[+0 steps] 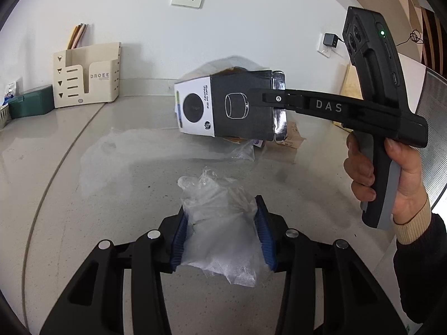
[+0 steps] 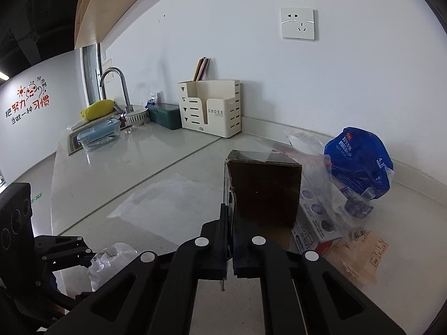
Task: Collect trash
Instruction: 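Carry the plastic bag and black box down toward the wastebasket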
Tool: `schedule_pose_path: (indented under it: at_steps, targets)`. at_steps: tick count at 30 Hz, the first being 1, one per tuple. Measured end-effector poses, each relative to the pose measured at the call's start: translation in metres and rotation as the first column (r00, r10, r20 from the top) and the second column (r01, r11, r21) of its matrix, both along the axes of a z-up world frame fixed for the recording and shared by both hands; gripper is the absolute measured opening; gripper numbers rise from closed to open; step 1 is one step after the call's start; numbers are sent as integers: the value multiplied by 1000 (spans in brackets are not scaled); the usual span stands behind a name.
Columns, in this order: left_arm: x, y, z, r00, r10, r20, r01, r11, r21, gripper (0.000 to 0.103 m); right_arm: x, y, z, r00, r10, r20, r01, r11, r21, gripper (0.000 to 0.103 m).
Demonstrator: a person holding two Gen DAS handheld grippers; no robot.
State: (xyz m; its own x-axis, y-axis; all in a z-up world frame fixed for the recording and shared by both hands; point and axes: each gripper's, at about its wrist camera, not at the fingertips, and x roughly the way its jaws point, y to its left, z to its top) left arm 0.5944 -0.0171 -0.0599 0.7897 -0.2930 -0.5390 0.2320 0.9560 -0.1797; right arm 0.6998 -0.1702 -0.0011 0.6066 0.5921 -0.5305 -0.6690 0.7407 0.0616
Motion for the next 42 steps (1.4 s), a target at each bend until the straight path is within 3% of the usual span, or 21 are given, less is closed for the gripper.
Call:
schedule_pose_path:
  at_steps: [11,25,34,42]
  targets:
    - [-39,15,23,997,-6,71,7,1000,-20,44,-35,-17,22,998,-33,45,31,999,31,7]
    - [-91,10,42,993,-23,117,25,1000,-17,45,-112,-51,53,990,-97,99,89,993,84,7]
    - [-138,-2,38,992,-45,118,42,999,26,45,-180,-69,55,986,-110,125,98,990,103,7]
    - [-180,-2,23,993,-96,74,94,995,31,45,-247,-75,36,985,-144,93,135,986,103,7]
